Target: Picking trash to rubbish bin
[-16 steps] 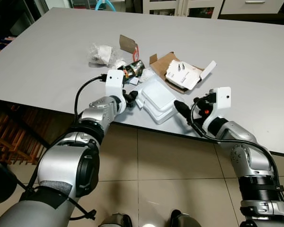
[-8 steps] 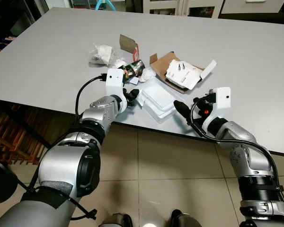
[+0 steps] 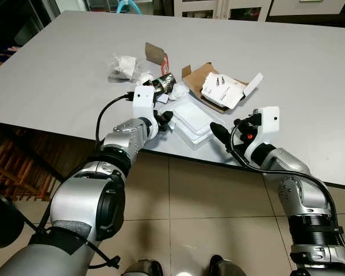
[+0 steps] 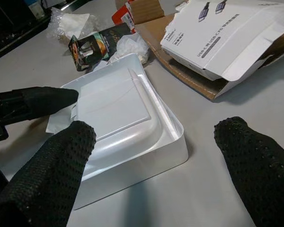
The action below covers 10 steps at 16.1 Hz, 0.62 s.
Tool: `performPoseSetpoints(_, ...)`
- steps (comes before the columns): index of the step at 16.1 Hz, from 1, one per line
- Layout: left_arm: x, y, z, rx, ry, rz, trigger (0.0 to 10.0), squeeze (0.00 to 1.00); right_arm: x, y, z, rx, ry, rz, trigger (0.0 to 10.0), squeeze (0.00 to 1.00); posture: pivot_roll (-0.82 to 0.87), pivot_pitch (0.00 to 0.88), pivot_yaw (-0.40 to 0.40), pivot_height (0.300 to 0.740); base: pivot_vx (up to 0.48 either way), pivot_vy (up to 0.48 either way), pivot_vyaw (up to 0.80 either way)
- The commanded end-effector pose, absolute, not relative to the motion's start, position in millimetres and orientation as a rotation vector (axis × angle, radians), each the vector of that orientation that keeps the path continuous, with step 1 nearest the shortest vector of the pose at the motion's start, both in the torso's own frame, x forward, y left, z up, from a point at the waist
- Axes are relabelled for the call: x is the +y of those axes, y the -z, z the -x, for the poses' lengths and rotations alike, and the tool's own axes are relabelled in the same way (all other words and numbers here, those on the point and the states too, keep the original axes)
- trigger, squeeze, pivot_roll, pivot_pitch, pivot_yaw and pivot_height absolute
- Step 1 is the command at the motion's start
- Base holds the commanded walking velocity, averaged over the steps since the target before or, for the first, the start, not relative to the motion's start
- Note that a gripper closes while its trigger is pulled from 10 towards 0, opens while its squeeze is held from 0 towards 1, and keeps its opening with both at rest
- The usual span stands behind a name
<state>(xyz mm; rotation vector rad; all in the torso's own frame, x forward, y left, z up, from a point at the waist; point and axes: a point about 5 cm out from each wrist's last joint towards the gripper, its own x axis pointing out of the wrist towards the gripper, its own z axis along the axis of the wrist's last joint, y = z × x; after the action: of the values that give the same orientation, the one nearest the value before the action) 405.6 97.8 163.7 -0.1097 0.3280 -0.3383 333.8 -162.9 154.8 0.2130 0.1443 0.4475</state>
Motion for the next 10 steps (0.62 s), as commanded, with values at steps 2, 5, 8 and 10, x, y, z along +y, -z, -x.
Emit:
performPoseSetpoints(2, 96.5, -166.4, -406.7, 0.348, 0.332, 0.065, 7.7, 0.0, -159.3, -153.1, -330.4, 0.147, -0.456, -0.225, 10.0, 0.0, -0.12, 0.129, 0.124, 0.74, 0.0, 0.0, 0.0)
performPoseSetpoints(5, 98.8, -165.3, -406.6, 0.361, 0.324, 0.025, 2.4, 0.0, -158.4, -152.0, -329.8, 0.149, -0.455, -0.23, 10.0, 0.0, -0.11, 0.135, 0.126, 0.74, 0.0, 0.0, 0.0)
performPoseSetpoints(8, 102.1, -163.9, -406.5, 0.369, 0.315, 0.009, 1.0, 0.0, -158.0, -151.4, -329.8, 0.15, -0.454, -0.233, 10.0, 0.0, -0.11, 0.14, 0.127, 0.74, 0.0, 0.0, 0.0)
performPoseSetpoints(10, 103.2, -163.7, -406.6, 0.37, 0.311, 0.004, 1.5, 0.0, -157.9, -151.5, -329.6, 0.149, -0.453, -0.235, 10.0, 0.0, -0.11, 0.14, 0.127, 0.74, 0.0, 0.0, 0.0)
